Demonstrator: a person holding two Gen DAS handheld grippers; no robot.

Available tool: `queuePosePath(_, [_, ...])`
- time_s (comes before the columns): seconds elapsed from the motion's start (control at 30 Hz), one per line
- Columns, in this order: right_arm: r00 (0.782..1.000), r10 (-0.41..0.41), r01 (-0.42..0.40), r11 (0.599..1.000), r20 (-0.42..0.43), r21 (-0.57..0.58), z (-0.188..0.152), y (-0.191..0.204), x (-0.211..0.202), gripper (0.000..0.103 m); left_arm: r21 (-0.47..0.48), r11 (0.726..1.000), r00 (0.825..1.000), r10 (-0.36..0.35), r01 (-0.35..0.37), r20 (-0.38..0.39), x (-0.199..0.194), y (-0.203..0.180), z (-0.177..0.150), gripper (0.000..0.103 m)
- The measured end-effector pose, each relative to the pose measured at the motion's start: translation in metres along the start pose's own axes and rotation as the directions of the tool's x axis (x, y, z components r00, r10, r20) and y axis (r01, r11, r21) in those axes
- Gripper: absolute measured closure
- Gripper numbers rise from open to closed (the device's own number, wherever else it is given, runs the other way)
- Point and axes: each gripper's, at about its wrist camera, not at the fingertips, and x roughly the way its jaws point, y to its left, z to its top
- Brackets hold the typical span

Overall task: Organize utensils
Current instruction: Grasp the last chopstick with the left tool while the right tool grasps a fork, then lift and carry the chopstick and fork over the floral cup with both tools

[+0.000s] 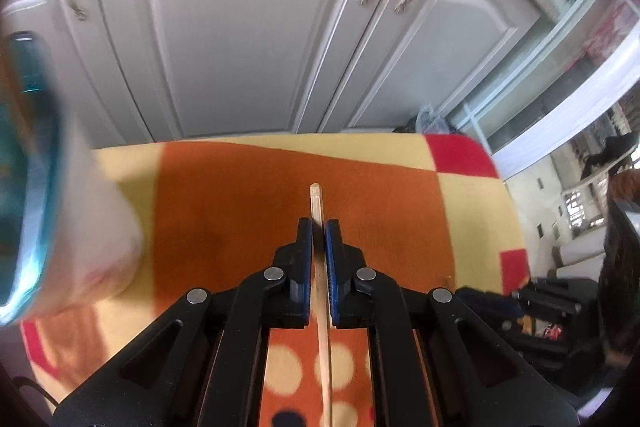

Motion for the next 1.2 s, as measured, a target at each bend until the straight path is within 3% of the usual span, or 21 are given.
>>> queuePosePath(0.23, [0.995, 0.070, -0.069, 0.998, 0.075, -0.007, -0.001, 0.016, -0.042, 0.096, 0.001, 1.000, 0.996, -0.020, 0.020, 0.089, -0.059, 0.009, -0.019, 0.098])
queuePosePath(0.37, [0.999, -0.010, 0.010, 1.000, 0.040, 0.003, 0.001, 0.021, -0.025, 0.095, -0.011, 1.000, 0.993, -0.023, 0.024, 0.114, -0.081, 0.015, -0.030, 0.098])
queuePosePath(0.47, [0.998, -0.047, 0.048, 0.998, -0.037, 0.040, -0.004, 0.012, 0.000, 0.067, -0.026, 0.999, 0.990, -0.027, 0.031, 0.136, -0.094, 0.019, -0.036, 0.098])
queuePosePath(0.57, [0.997, -0.034, 0.038, 0.998, -0.072, 0.058, -0.004, 0.010, 0.023, 0.072, -0.035, 0.999, 0.989, -0.027, 0.033, 0.145, -0.105, 0.023, -0.040, 0.098])
queuePosePath(0.67, [0.993, -0.099, 0.100, 0.995, -0.063, 0.007, 0.001, 0.017, 0.033, 0.094, -0.046, 0.998, 0.988, -0.029, 0.037, 0.154, -0.117, 0.029, -0.044, 0.097])
queuePosePath(0.8, [0.993, -0.076, 0.073, 0.997, -0.085, -0.035, 0.003, 0.024, 0.030, 0.096, -0.052, 0.998, 0.982, -0.027, 0.037, 0.186, -0.138, 0.037, -0.050, 0.098])
queuePosePath(1.2, [0.995, 0.053, -0.048, 0.997, 0.090, -0.065, -0.002, 0.052, -0.059, 0.096, -0.073, 0.997, 0.965, 0.014, 0.005, 0.262, -0.189, 0.063, -0.062, 0.098])
